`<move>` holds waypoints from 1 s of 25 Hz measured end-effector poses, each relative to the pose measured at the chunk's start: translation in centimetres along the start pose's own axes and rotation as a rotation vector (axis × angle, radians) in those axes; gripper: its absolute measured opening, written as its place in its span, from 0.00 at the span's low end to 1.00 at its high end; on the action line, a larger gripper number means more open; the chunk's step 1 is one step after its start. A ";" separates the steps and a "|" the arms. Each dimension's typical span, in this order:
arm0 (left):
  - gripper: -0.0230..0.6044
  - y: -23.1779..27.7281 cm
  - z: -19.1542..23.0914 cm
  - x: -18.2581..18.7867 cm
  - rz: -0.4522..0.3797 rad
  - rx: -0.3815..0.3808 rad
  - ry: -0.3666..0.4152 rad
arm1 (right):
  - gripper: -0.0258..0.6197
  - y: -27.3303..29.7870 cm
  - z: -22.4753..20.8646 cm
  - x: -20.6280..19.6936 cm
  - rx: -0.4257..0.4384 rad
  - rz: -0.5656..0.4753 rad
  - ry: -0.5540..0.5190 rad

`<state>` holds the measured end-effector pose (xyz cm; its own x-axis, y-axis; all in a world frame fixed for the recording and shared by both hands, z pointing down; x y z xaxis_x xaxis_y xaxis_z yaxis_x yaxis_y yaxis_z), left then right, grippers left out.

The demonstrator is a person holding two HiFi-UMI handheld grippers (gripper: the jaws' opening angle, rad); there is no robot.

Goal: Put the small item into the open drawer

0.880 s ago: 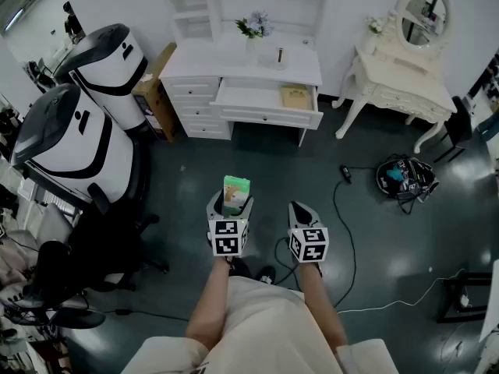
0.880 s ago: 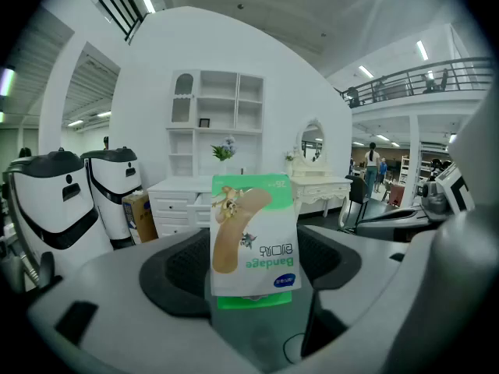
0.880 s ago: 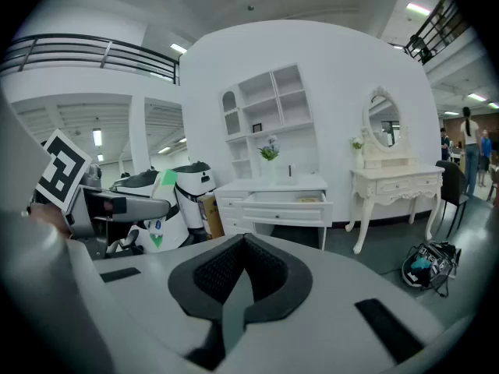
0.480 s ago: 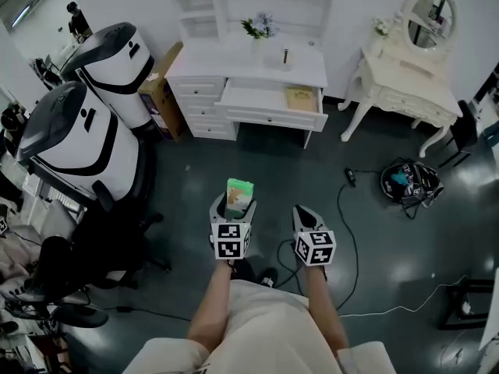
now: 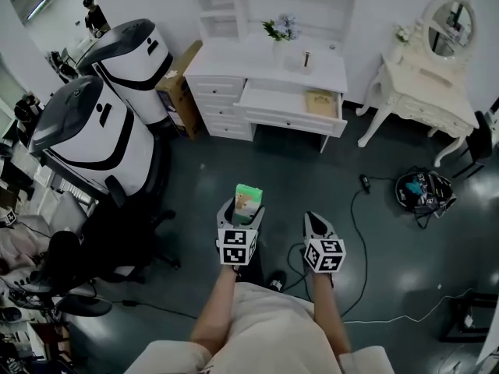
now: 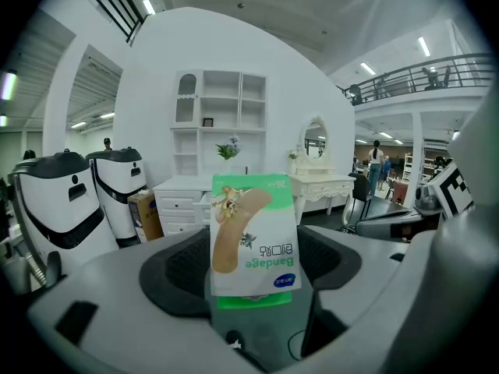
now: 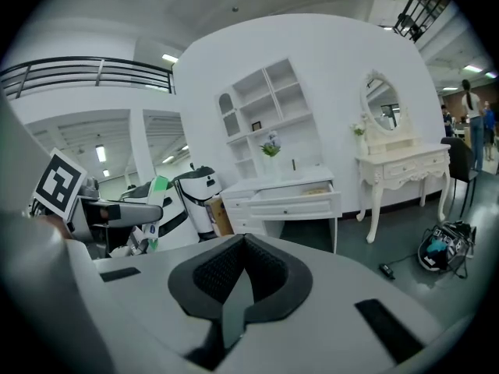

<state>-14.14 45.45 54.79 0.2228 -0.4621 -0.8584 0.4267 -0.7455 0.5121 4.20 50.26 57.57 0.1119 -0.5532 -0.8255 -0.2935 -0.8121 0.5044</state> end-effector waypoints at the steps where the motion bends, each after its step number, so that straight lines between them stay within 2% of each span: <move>1: 0.61 0.3 0.3 0.1 0.003 0.000 0.003 | 0.08 0.4 0.1 0.2 0.000 -0.001 0.003; 10: 0.61 5.5 3.2 3.1 0.018 -0.025 0.006 | 0.08 5.1 -0.5 2.7 -0.003 0.023 0.026; 19: 0.61 12.3 8.1 7.0 0.034 -0.025 -0.017 | 0.08 12.7 -0.5 5.4 0.002 0.078 0.017; 25: 0.61 17.6 11.5 9.6 0.051 -0.044 -0.044 | 0.08 18.7 0.4 7.9 0.070 0.124 0.006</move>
<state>-14.60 22.36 55.91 0.2067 -0.5205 -0.8285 0.4537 -0.6992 0.5525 -0.84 30.74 60.36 0.0761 -0.6500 -0.7561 -0.3712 -0.7223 0.5836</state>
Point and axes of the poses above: the fingertips, and each gripper's own axes: y forward along the fingers, z to its left, x out of its top, the point moved 1 cm from there along -y, backward along the fingers, and after that the axes turned 8 degrees about z, right-handed, at the moved point
